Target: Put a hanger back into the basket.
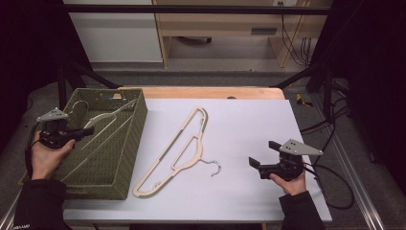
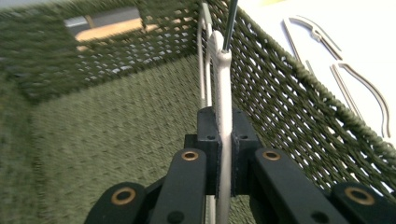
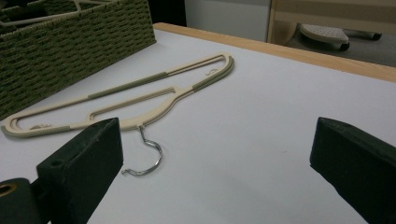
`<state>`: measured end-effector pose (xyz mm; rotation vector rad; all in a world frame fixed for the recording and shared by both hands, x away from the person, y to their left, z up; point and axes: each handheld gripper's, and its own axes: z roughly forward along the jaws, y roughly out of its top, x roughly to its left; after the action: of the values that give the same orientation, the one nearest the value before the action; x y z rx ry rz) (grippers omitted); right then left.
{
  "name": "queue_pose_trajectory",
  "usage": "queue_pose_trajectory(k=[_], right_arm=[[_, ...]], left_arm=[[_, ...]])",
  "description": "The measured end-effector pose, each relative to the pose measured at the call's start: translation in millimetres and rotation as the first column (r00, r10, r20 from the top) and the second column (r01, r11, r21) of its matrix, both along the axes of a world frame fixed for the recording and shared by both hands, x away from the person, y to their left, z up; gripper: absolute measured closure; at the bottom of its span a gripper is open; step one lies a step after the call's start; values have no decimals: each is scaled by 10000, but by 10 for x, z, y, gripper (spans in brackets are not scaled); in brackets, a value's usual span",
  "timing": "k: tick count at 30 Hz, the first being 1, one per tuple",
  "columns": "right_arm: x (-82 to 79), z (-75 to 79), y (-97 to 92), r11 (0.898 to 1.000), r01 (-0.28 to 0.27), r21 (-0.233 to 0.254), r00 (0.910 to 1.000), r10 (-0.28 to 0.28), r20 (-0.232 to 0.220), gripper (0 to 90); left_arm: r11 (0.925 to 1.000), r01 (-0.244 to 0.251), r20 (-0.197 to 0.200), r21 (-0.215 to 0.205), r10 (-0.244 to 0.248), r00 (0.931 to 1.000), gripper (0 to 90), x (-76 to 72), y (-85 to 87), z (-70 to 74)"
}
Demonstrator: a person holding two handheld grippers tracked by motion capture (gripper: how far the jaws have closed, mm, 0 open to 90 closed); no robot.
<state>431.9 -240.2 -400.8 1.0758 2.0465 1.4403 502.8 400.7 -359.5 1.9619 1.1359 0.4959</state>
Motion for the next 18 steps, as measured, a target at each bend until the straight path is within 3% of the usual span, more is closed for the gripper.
queue_pose_trajectory(k=[5, 10, 17, 18], right_arm=[[0, 0, 0, 10000, -11, 3, 10000, 11, -6, 32], [4, -4, 4, 10000, -22, -14, 10000, 22, -1, 32], [11, -12, 15, 10000, -30, -40, 10000, 29, -32, 32], [11, -11, 16, 10000, -36, -19, 10000, 36, -43, 32]], left_arm=[[9999, 91, -416, 121, -86, 9991, 852, 58, -49, -130], [10000, 82, -675, -23, -83, 9977, 841, 70, -17, -209], [9993, -366, -957, -35, 361, 9948, 839, 94, 39, -261], [9975, -700, -883, -12, 696, 9937, 838, 100, 53, -267]])
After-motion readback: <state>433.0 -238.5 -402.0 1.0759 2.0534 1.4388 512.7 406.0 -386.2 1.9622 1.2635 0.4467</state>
